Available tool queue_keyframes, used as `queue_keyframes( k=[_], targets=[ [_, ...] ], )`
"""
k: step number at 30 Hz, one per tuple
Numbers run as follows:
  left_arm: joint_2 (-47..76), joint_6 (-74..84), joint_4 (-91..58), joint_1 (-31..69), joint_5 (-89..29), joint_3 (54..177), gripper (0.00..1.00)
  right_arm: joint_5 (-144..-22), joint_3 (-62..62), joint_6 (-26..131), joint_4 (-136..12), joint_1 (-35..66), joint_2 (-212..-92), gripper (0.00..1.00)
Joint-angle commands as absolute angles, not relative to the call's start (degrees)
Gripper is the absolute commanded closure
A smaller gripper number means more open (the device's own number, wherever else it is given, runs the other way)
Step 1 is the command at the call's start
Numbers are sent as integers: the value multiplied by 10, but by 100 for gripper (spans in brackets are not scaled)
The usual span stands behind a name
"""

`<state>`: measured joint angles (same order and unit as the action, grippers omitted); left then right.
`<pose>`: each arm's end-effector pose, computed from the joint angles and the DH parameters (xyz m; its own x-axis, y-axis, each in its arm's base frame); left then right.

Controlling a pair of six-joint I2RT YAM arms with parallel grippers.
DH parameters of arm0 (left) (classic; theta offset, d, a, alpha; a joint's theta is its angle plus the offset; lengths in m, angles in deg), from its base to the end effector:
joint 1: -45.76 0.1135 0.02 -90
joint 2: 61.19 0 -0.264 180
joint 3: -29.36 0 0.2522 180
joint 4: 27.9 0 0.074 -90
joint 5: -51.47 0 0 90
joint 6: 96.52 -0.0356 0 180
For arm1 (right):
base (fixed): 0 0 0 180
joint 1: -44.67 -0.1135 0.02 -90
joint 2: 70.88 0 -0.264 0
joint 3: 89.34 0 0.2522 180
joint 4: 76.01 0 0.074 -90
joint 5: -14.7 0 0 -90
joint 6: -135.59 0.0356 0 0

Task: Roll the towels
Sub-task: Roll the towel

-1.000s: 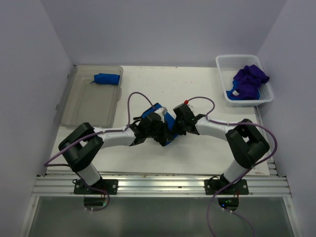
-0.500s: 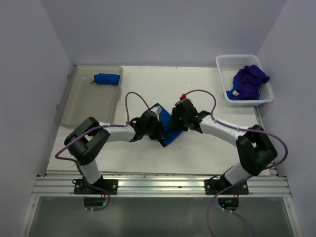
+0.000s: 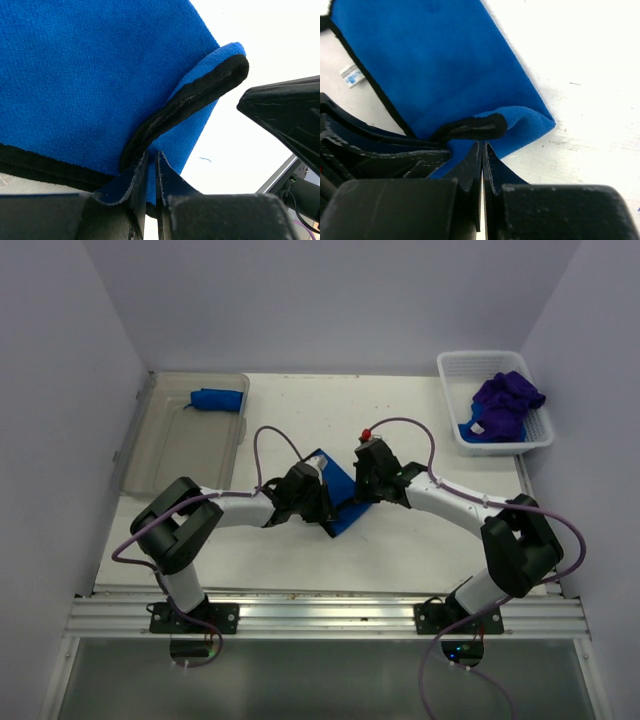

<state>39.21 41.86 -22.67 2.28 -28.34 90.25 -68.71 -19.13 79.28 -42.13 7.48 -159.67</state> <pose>0.2421 -0.2383 0.1360 -0.9137 -0.1475 -0.3787 0.1286 0.7790 -0.6137 0.2575 0.1902 0.2104 -0.8278 0.0636 -0.5575 -0.1029 0.9595 0.2623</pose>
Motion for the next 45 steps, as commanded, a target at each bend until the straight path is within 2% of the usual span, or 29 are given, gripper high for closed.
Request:
queue_keyframes(
  k=[1,13,17,23,32,36,45],
  targets=[
    [385,403,-209,26,-292,915,86,-667,-202,774,-420,74,-1594,100],
    [392,380,-194,27,-275,928,86,-662,-141,755,-443,98,-1700,100],
    [388,372,-195,27,-268,926,86,-661,-180,756,-458,114,-1713,100],
    [368,325,-142,27,-274,946,85,-697,-300,773,-492,108,-1644,100],
    [372,271,-78,26,-254,980,84,-750,-411,842,-473,46,-1518,100],
    [386,265,-83,24,-230,991,84,-764,-404,863,-459,19,-1464,100],
    [389,263,-79,18,-218,988,84,-664,-337,835,-384,8,-1501,100]
  ],
)
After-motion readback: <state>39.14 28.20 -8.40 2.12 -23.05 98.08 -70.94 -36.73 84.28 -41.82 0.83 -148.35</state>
